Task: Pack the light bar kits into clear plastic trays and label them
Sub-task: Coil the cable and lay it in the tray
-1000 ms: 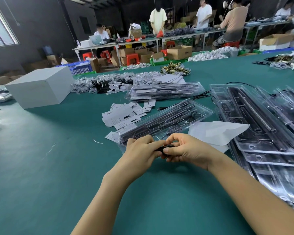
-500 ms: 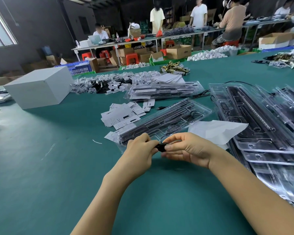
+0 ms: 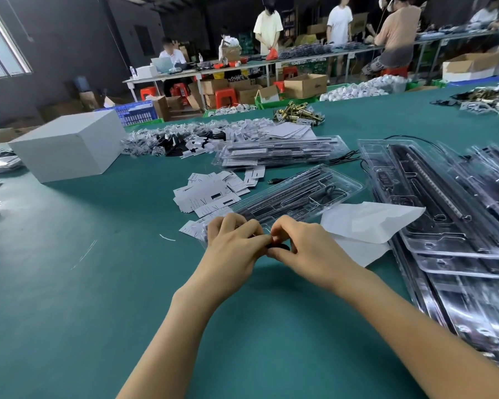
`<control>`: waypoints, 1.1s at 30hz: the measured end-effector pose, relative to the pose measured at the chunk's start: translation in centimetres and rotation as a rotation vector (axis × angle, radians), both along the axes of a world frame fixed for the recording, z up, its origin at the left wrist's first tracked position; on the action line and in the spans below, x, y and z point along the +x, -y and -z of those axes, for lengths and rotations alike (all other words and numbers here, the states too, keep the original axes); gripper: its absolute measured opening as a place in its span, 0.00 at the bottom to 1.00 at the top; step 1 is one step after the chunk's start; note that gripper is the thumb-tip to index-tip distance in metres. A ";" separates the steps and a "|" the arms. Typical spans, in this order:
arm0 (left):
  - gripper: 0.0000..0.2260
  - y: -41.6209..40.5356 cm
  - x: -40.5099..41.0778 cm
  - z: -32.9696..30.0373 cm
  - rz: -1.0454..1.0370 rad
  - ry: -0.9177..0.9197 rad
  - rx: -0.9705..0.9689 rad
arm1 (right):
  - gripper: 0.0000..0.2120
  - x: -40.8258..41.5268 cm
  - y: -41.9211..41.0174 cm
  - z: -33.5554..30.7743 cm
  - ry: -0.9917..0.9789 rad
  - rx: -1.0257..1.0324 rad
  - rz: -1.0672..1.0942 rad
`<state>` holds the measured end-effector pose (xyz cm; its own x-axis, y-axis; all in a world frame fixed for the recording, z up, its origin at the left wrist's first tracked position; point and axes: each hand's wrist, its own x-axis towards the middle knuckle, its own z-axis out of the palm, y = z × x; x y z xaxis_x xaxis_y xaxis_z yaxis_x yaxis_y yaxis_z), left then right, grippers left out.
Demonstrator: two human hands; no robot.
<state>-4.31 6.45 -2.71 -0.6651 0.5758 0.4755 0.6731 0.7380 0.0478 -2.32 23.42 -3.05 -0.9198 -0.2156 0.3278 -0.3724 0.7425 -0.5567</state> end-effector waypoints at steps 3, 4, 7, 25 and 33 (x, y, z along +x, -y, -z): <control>0.08 -0.1 -0.2 0.3 0.005 -0.037 0.075 | 0.13 0.0 0.2 0.0 0.035 -0.030 0.021; 0.08 -0.2 -0.2 0.4 0.000 -0.013 0.131 | 0.13 0.0 0.3 0.0 0.031 -0.043 0.029; 0.09 -0.7 0.0 0.6 -0.046 0.065 0.337 | 0.12 0.0 0.4 0.2 -0.013 -0.066 0.086; 0.10 -3.5 1.3 0.9 -0.357 0.934 0.794 | 0.06 -1.4 0.0 0.7 0.745 -1.162 0.536; 0.08 -4.1 1.7 2.0 -0.343 0.932 0.882 | 0.07 -1.1 1.2 1.0 0.655 -1.098 0.511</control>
